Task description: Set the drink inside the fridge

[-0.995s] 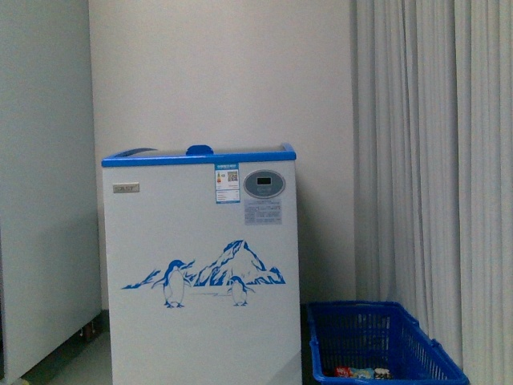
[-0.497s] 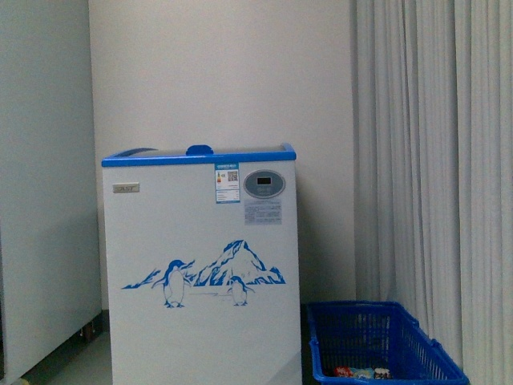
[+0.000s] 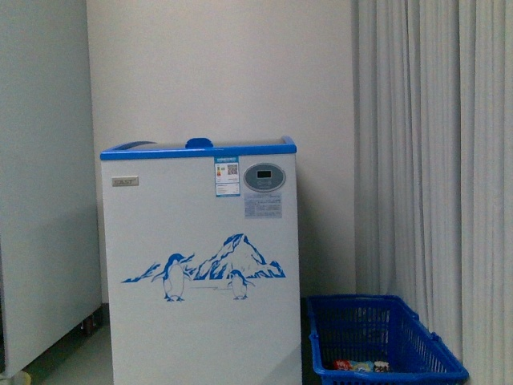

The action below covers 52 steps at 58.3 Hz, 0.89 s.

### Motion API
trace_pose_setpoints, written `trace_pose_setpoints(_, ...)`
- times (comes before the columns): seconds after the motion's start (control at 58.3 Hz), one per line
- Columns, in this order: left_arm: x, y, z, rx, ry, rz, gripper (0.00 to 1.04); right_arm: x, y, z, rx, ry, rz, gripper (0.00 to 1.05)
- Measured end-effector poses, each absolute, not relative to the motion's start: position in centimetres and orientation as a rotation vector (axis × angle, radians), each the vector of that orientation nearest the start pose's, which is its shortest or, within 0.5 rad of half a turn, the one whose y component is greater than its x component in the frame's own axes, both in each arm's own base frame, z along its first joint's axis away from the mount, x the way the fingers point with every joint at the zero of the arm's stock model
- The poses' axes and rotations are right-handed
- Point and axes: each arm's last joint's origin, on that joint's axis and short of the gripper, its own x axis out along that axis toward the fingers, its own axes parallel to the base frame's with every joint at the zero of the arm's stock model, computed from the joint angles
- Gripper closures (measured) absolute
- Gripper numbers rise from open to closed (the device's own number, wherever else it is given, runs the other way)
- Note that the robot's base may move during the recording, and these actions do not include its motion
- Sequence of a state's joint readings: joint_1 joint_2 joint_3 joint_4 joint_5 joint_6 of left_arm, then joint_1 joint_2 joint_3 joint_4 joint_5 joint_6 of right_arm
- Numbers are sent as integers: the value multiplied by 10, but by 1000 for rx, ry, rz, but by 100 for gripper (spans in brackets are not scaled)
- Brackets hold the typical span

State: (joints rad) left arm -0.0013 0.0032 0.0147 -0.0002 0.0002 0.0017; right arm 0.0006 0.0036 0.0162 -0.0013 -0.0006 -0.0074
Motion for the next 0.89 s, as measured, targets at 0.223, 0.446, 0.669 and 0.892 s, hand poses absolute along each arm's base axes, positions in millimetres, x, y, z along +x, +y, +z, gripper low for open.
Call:
trace_pose_setpoints(0.223,97,0,168,2,-11,-2,8,97,0,169,-7,-11,1,8)
trace_pose_setpoints(0.446,97,0,168,2,-11,-2,8,97,0,169,-7,-11,1,8)
trace_pose_setpoints(0.669,97,0,168,2,-11,-2,8,97,0,169,-7,-11,1,8)
trace_pose_setpoints(0.892,97,0,168,2,-12,-2,8,97,0,169,-7,-11,1,8)
